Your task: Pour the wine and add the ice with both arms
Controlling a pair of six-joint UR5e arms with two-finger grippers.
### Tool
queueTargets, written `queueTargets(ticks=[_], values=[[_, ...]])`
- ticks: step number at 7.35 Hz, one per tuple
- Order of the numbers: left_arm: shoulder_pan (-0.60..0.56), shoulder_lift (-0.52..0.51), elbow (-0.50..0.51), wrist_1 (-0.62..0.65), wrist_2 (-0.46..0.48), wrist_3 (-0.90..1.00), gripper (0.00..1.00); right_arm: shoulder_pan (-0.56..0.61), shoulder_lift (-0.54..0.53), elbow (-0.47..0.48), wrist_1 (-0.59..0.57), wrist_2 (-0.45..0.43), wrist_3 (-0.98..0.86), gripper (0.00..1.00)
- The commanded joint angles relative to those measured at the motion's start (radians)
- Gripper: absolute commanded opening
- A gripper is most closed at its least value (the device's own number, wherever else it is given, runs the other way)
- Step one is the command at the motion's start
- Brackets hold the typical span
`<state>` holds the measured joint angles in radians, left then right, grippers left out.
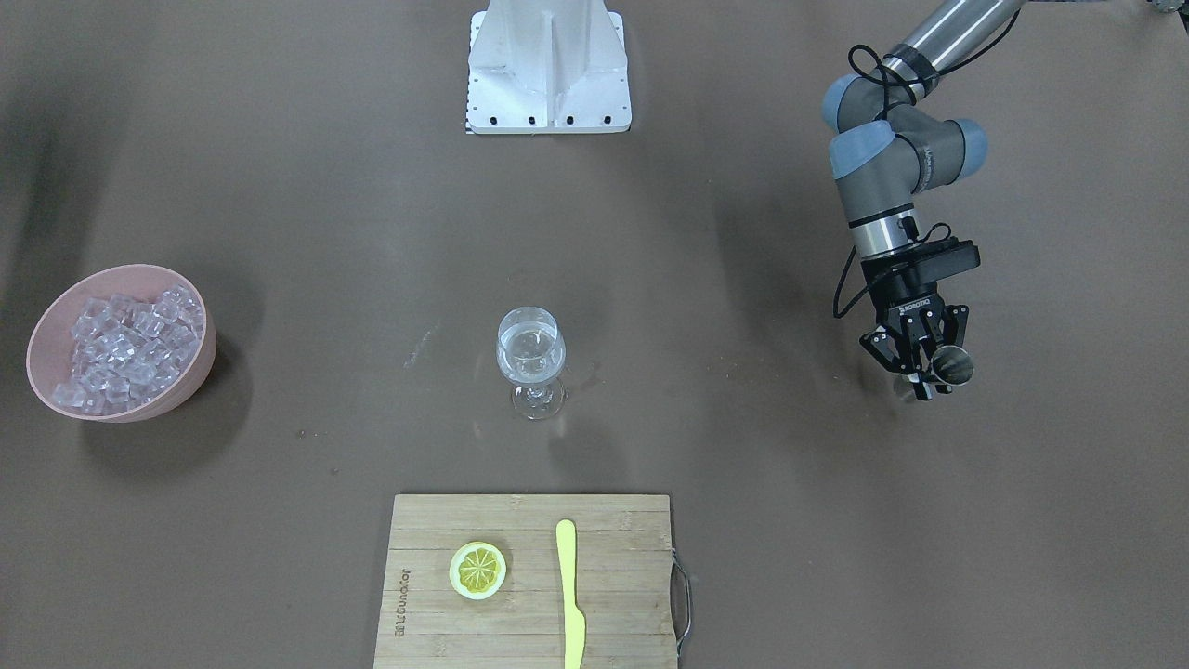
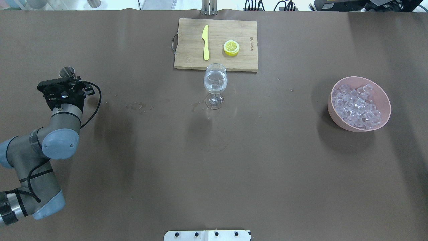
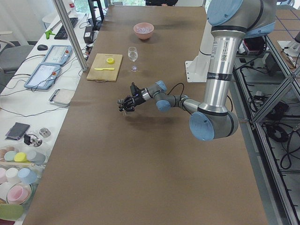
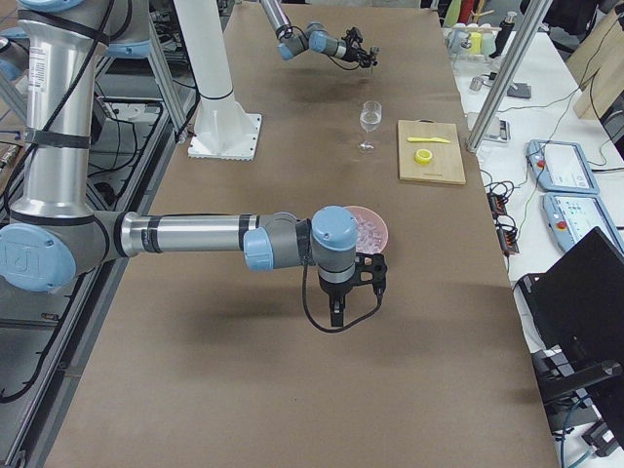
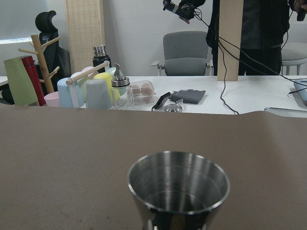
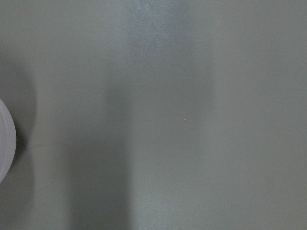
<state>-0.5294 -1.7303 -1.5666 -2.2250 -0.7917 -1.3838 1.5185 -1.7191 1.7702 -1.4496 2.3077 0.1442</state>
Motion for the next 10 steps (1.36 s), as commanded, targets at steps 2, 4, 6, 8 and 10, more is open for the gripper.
queueTargets(ticks=[2,4,6,8,10], values=[[0.002,0.0,-0.007,-0.011,-0.018,0.003,0.11,0.002,0.001,0.0,0.0,-0.001,0.0,1.0],[0.002,0.001,0.002,-0.048,-0.023,0.003,0.97,0.002,0.001,-0.002,0.0,-0.001,0.0,1.0],[0.002,0.001,0.0,-0.056,-0.024,0.002,0.98,0.002,0.003,-0.002,0.0,-0.001,0.0,1.0],[0.002,0.003,-0.003,-0.056,-0.024,0.003,0.98,0.002,0.004,-0.003,0.0,-0.001,0.0,1.0],[0.0,0.017,-0.016,-0.074,-0.061,0.028,0.98,0.002,0.006,-0.002,0.0,-0.001,0.0,1.0]])
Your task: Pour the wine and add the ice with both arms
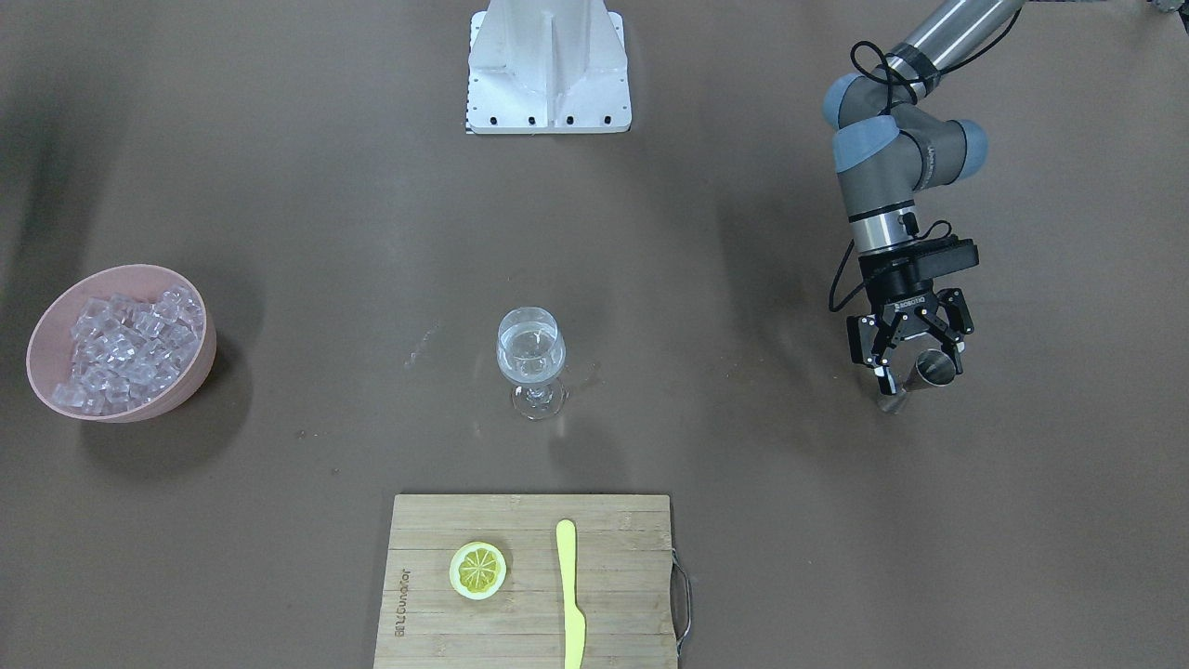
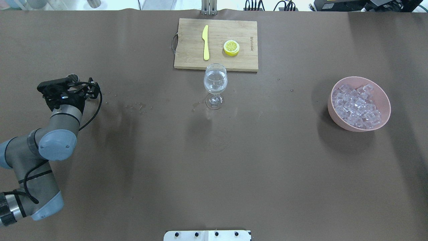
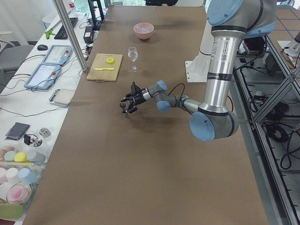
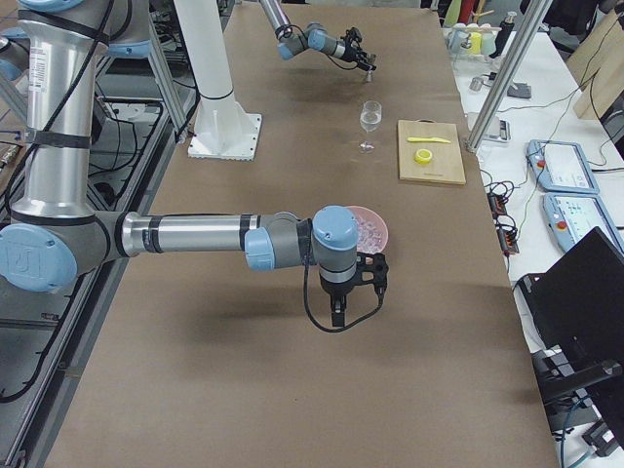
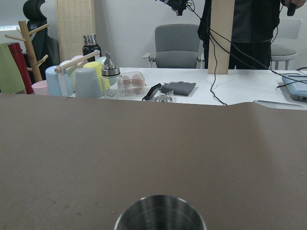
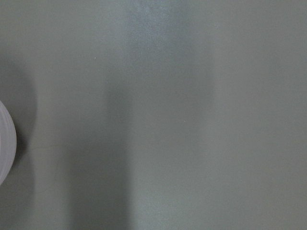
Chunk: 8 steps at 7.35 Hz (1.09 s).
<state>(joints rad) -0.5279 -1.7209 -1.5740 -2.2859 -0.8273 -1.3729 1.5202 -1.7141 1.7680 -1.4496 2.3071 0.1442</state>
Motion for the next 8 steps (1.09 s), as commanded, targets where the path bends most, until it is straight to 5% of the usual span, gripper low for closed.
queueTargets(ticks=[1,8], values=[[-0.001,0.011,-0.008,-0.048,-0.039,0.058,0.98,0.002,0.001,0.001,0.0,0.0,0.002,1.0],[-0.043,0.195,-0.285,-0.076,-0.163,0.267,0.98,0.012,-0.004,0.004,0.0,0.0,0.003,1.0]])
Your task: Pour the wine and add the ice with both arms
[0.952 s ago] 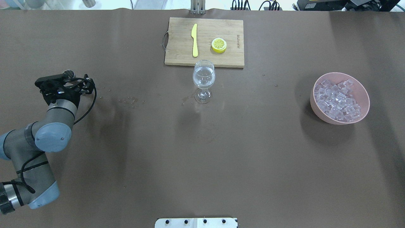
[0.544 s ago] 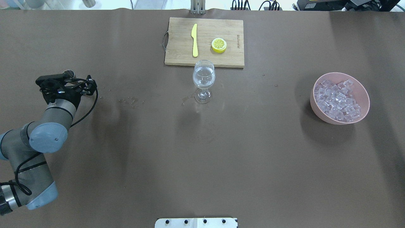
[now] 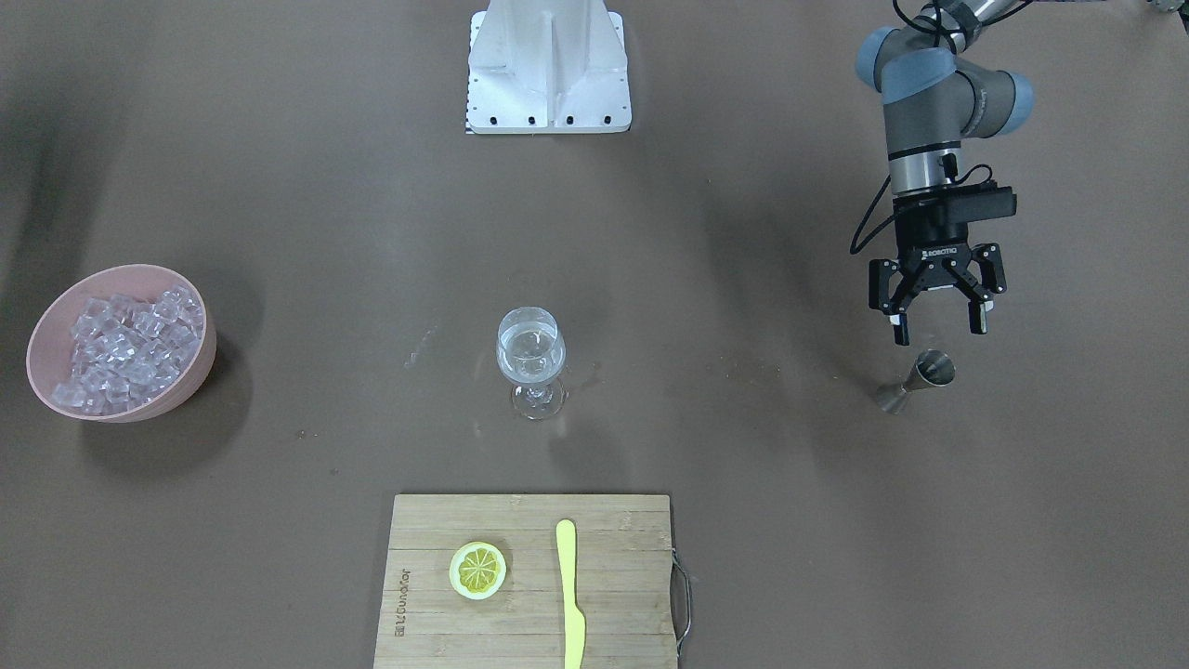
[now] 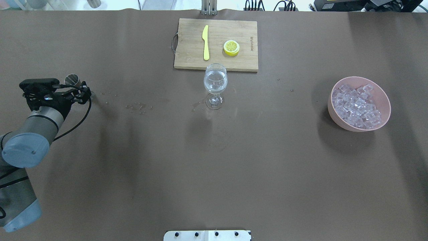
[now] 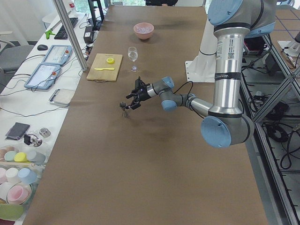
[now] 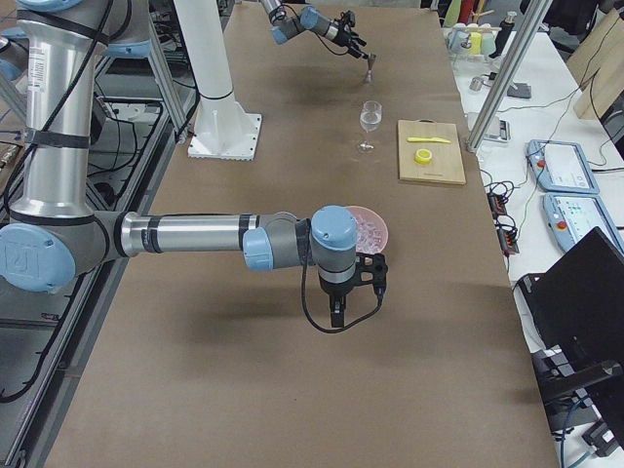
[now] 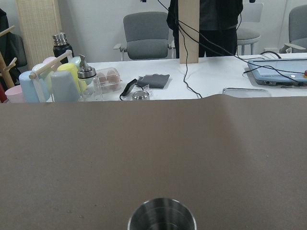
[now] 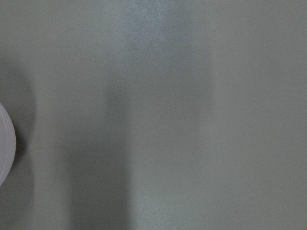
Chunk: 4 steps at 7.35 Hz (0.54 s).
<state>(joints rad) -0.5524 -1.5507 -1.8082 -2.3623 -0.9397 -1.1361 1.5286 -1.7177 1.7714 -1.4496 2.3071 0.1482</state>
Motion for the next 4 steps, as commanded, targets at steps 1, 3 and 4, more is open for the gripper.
queueTargets(ticks=[1,3,4], values=[[-0.044,0.035,-0.081,0.001,-0.126,0.094,0.98,0.005,0.0,0.002,0.0,0.0,-0.001,1.0],[-0.168,0.035,-0.097,0.026,-0.431,0.293,0.98,0.007,0.0,0.003,0.0,0.0,-0.001,1.0],[-0.22,0.038,-0.098,0.032,-0.532,0.399,0.98,0.008,0.0,0.003,0.0,0.0,0.001,1.0]])
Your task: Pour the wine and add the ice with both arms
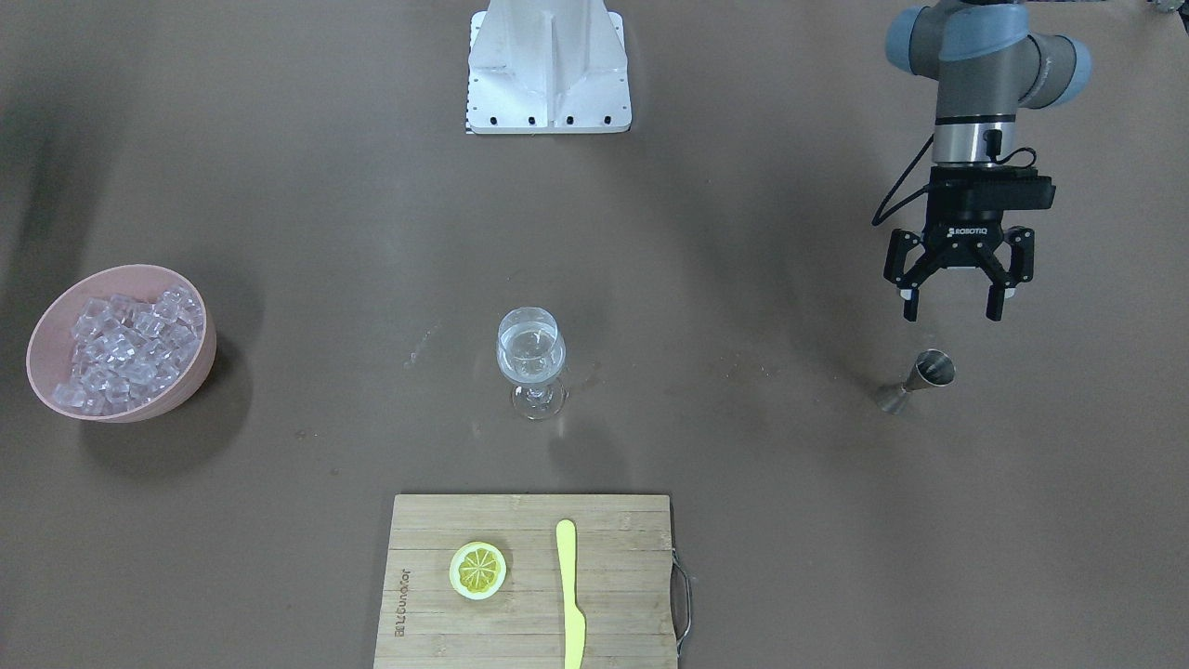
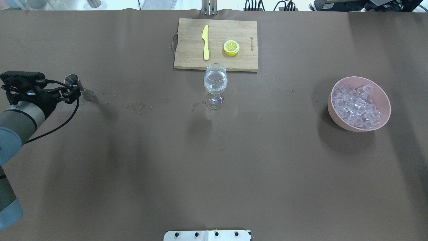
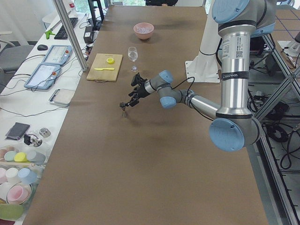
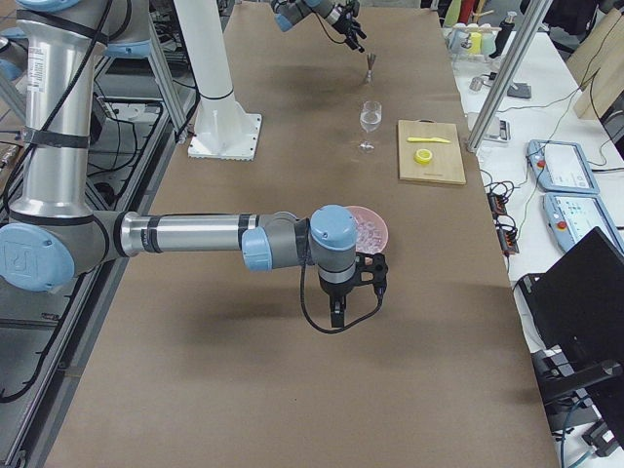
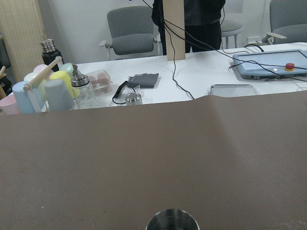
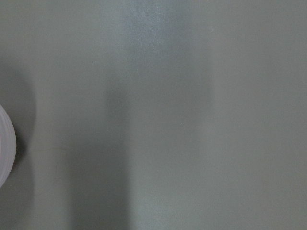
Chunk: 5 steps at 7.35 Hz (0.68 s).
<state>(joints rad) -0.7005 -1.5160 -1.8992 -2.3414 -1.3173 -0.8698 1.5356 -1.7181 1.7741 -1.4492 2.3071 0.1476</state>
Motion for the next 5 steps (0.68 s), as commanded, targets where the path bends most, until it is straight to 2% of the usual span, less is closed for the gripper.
queueTargets(ticks=[1,4,5], values=[[-0.135,0.002,-0.011,0.072,-0.259,0.253,0.98,0.001,0.0,0.001,0.0,0.002,0.001,1.0],[-0.365,0.022,-0.008,0.215,-0.593,0.631,0.98,0.001,0.0,-0.004,0.0,0.002,0.0,1.0],[-0.449,0.014,-0.009,0.319,-0.682,0.747,0.98,0.0,0.0,-0.002,0.0,0.002,0.0,1.0]])
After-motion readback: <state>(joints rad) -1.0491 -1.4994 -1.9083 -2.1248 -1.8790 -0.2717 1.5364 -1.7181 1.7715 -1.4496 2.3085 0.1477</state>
